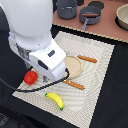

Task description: Interact with the objects in diverse but meaningful ways.

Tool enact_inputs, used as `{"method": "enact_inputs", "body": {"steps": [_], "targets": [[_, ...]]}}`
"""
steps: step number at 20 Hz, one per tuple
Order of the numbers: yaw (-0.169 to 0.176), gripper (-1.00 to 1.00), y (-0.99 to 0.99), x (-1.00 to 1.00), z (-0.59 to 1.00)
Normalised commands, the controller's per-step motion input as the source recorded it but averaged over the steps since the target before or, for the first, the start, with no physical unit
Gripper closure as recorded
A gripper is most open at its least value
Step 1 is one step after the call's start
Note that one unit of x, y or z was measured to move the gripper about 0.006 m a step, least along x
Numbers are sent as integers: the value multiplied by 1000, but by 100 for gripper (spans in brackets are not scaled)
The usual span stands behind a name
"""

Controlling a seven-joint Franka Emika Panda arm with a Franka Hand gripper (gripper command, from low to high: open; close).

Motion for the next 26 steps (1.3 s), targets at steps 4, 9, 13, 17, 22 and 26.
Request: {"method": "enact_inputs", "body": {"steps": [4, 9, 13, 17, 22, 26], "targets": [[54, -100, 0, -318, -363], [52, -100, 0, -381, -321], [52, -100, 0, -374, -274], [52, -100, 0, -437, -248], [49, -100, 0, -441, -240], [62, -100, 11, -594, -339]]}}
